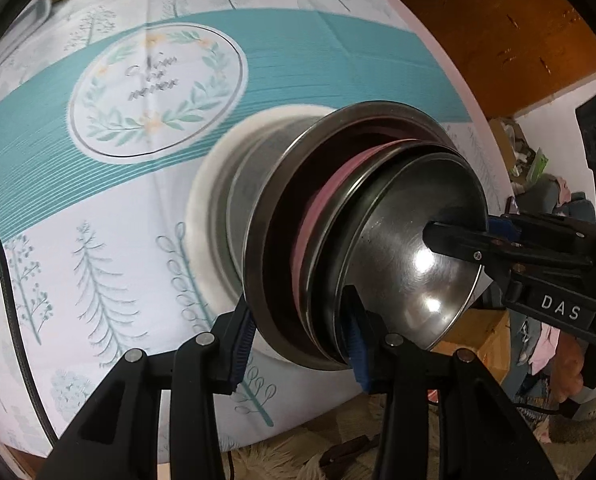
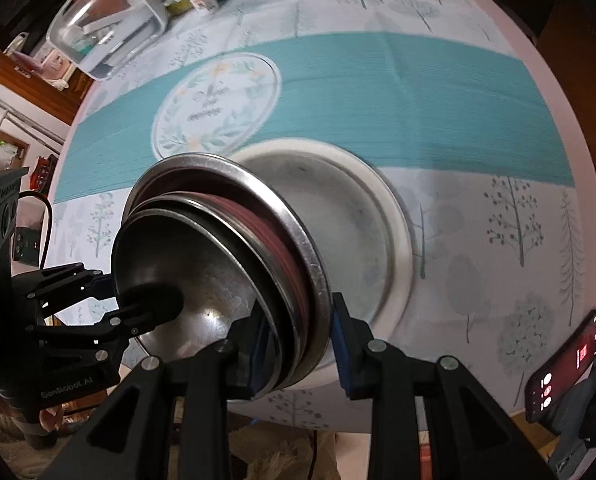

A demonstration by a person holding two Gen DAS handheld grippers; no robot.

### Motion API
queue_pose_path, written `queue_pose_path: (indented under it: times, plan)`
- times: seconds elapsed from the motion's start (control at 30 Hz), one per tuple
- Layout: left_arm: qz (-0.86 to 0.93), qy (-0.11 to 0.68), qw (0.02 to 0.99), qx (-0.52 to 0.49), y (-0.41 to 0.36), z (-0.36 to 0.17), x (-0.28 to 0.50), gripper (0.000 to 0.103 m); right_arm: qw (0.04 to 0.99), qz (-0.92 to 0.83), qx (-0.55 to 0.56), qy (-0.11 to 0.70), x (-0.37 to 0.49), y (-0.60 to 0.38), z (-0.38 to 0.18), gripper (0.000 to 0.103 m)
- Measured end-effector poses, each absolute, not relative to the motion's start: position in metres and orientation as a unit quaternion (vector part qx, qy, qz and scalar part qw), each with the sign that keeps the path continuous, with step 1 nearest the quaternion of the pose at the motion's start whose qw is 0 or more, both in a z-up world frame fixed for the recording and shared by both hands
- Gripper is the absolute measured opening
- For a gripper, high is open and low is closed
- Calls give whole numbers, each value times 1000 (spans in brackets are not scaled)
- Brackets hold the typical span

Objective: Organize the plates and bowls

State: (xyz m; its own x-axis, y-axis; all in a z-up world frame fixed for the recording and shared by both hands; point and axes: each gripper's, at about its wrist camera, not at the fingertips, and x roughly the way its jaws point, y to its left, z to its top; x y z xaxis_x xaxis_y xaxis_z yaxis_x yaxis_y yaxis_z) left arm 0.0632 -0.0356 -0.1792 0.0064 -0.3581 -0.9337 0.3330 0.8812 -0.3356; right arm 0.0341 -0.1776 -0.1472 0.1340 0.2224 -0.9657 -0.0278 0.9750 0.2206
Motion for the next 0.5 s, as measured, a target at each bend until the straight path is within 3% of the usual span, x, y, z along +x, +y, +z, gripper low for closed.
queue_pose_path:
  times: [0.5]
  plan:
    - [-289,679,675,16,-56,-201,89,44,734,27,108,670,54,-188,-169,34]
